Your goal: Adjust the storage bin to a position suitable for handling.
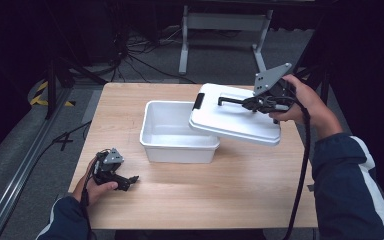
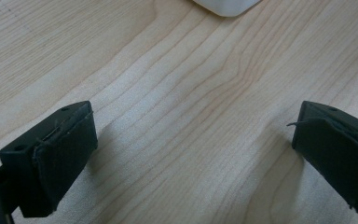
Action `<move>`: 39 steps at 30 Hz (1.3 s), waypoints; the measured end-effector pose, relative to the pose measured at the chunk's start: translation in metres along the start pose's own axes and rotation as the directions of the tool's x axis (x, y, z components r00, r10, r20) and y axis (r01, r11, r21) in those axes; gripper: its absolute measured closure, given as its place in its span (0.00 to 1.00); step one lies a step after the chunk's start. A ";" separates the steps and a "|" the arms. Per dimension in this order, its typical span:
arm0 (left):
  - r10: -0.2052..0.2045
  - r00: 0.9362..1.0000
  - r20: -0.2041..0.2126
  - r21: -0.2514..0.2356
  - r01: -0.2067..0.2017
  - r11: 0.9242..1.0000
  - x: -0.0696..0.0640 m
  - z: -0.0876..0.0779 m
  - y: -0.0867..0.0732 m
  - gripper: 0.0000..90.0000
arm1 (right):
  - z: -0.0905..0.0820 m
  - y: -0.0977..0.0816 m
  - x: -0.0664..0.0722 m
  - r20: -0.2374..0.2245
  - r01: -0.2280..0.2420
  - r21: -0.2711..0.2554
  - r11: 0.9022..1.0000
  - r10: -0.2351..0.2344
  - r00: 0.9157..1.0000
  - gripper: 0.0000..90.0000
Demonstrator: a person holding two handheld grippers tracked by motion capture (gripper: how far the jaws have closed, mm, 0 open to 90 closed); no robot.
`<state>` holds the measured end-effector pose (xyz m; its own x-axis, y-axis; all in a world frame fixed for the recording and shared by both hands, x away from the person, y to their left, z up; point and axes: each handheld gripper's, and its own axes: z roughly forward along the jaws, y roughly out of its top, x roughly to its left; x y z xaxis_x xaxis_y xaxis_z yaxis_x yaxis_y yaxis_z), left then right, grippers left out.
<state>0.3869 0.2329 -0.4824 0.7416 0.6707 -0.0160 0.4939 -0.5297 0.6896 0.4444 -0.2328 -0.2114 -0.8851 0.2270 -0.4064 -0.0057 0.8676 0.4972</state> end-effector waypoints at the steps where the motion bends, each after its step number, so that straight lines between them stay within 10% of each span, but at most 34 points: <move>1: 0.000 1.000 0.000 0.000 0.000 1.000 0.000 0.000 0.000 0.00 | -0.002 -0.003 0.000 0.002 -0.006 -0.002 1.000 0.006 1.000 0.94; 21: 0.000 1.000 -0.002 0.002 0.000 1.000 0.000 0.000 0.000 0.00 | -0.031 -0.062 0.005 0.051 -0.100 -0.025 0.995 0.101 0.994 0.94; 39: 0.000 1.000 -0.002 0.003 0.000 1.000 0.000 0.000 0.000 0.00 | -0.020 -0.118 0.010 0.082 -0.186 0.019 0.982 0.184 0.980 0.94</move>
<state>0.3869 0.2328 -0.4823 0.7407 0.6717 -0.0147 0.4954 -0.5313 0.6872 0.4269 -0.3418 -0.2588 -0.8298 0.4183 -0.3694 0.1680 0.8185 0.5494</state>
